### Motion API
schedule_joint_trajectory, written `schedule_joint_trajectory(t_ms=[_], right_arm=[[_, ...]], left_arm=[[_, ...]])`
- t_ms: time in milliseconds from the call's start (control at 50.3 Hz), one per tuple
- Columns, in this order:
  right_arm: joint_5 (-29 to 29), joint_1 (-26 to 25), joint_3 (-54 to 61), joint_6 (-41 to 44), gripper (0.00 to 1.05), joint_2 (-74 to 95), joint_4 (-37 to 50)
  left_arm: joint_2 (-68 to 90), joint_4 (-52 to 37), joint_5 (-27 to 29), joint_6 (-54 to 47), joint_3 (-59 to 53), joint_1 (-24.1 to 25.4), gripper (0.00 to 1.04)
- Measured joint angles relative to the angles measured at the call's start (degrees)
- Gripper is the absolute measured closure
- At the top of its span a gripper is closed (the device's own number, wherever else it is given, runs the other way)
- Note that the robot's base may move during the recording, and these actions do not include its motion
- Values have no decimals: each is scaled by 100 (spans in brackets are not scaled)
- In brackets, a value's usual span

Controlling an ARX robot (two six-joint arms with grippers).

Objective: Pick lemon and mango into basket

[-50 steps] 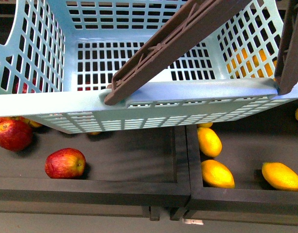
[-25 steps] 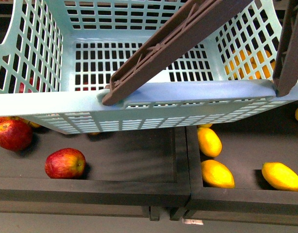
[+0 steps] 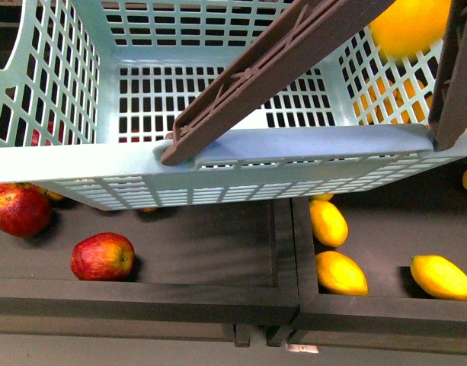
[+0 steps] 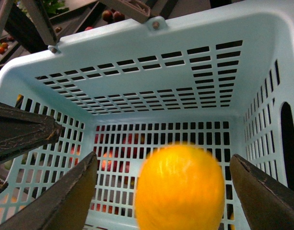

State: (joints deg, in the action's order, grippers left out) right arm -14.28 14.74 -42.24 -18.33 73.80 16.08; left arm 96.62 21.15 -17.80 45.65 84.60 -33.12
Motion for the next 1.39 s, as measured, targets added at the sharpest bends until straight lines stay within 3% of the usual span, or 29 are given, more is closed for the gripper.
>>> schedule_joint_trajectory(t_ms=[80,219,278,338,477,775,914,1312,1392], right_arm=[[162,-52,2,-2,8,-66,-2],[1062,-487,76,57,9,-442,216],[1969,-522,407,581,19,-627,1060],[2214,-551,752,1023,28,-787,1543],[2210,-669,1419,1499,45,-1099,1906],[1891,-999,2785,1775,103,-2098,2170],[1478,-1300,3106,1803,103,-2459,2149],[1443,-1456,3711,1805,102,-3484,1714],[1443,-1456,3742,1814,86,-3591,1681]], left_arm=[[0,0,2,0,0,2,100],[13,0,-4,4,0,2,100],[13,0,39,2,0,11,100],[13,0,42,-13,0,7,100],[15,0,-4,11,0,2,100],[15,0,0,4,0,0,100],[15,0,2,4,0,2,100],[15,0,0,4,0,0,100],[15,0,2,4,0,0,100]])
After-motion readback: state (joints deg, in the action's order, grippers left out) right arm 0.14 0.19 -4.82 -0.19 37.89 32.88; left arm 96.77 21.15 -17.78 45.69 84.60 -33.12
